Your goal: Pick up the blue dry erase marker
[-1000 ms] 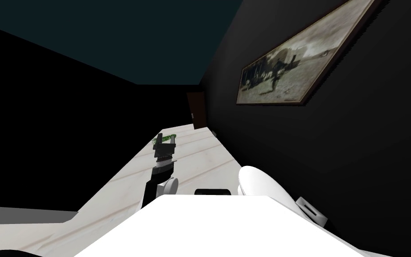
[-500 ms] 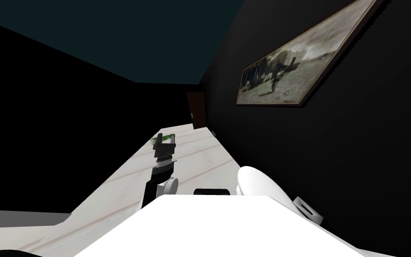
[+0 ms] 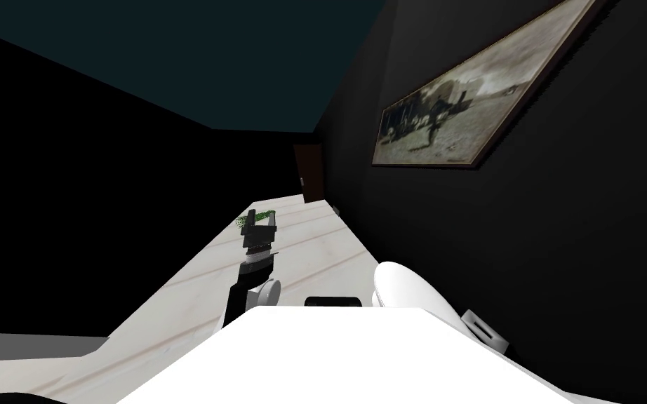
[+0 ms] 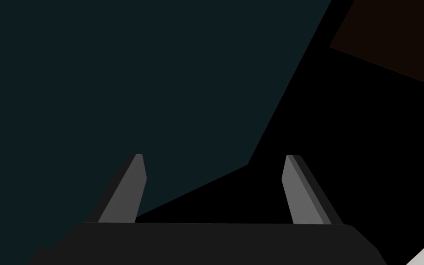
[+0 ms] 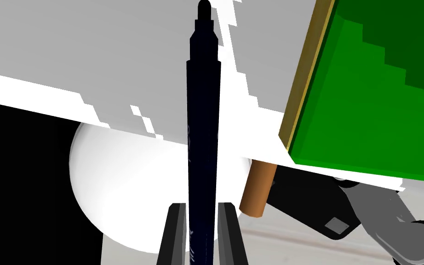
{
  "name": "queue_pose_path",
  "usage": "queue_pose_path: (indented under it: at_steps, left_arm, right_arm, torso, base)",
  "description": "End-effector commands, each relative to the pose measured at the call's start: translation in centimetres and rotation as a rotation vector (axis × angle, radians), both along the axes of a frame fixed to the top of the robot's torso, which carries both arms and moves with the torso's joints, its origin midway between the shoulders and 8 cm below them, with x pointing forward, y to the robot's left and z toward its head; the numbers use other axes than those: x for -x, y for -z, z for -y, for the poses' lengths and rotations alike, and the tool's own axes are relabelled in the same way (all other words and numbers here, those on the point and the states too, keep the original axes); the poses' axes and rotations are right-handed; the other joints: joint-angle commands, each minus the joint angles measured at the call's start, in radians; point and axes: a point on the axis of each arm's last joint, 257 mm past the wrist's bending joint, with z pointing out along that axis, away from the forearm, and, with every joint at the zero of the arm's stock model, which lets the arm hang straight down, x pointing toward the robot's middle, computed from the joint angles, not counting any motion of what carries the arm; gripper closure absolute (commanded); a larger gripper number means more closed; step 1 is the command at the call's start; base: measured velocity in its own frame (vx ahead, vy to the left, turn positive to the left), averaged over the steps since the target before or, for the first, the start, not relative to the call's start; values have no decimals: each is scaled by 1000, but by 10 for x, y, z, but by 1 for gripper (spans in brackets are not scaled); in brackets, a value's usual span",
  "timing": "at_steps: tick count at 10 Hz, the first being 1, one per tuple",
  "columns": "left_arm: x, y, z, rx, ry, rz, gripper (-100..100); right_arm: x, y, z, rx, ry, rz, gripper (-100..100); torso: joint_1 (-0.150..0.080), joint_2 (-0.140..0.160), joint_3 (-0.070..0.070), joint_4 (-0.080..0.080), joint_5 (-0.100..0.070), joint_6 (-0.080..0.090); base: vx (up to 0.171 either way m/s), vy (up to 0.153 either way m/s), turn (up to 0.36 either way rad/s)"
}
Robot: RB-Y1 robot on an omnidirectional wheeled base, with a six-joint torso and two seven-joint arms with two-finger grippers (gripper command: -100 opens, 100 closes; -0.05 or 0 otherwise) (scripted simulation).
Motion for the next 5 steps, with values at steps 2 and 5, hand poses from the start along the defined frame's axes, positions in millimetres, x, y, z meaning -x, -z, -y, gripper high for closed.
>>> queue_pose_path:
  at_steps: [2, 5]
  left_arm:
    - [0, 0, 0, 0, 0, 0, 0]
    - [0, 0, 0, 0, 0, 0, 0]
  right_arm:
    - [-2, 2, -8, -23, 3, 12, 100]
    - [2, 5, -16, -45, 5, 6, 100]
  torso:
    - [0, 0, 0, 0, -1, 1]
    - [0, 1, 0, 0, -1, 0]
  base:
    - [10, -5, -18]
    - [3, -1, -5]
